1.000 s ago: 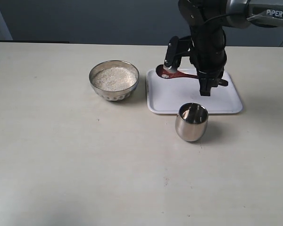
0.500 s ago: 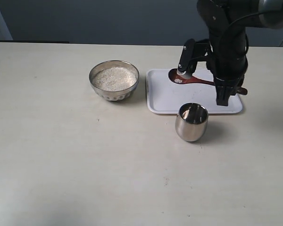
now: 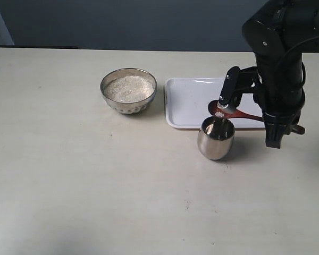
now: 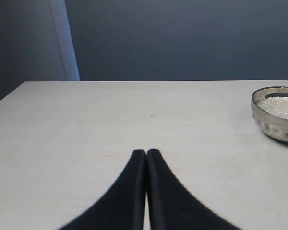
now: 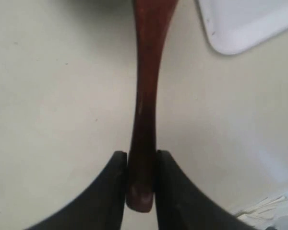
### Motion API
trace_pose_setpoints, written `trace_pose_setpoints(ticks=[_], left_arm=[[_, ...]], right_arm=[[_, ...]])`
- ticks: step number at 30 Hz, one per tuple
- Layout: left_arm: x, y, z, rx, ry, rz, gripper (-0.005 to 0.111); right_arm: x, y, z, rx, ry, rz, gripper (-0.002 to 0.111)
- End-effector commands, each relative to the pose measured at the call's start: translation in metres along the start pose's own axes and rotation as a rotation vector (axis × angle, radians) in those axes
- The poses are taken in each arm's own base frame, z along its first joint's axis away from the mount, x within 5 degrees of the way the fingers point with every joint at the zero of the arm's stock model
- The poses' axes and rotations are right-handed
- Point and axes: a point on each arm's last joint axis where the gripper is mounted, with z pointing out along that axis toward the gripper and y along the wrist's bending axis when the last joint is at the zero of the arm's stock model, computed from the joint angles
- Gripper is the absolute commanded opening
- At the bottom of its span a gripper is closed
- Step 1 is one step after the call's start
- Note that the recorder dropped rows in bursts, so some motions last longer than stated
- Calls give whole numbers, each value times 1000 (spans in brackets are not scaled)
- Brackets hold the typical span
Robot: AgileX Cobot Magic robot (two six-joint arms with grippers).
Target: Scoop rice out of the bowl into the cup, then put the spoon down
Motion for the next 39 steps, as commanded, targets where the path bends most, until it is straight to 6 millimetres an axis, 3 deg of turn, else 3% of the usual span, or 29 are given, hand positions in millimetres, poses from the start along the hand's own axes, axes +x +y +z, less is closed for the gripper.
trace_pose_setpoints(ticks=[1, 29, 39], left_arm=[[1, 0, 0, 8, 1, -2, 1], [1, 0, 0, 8, 1, -2, 1], [1, 0, 0, 8, 1, -2, 1]], right_arm=[[6, 2, 2, -3, 10, 8, 0], [7, 0, 2, 15, 22, 24, 0], [-1, 6, -5, 83, 36, -20, 0]])
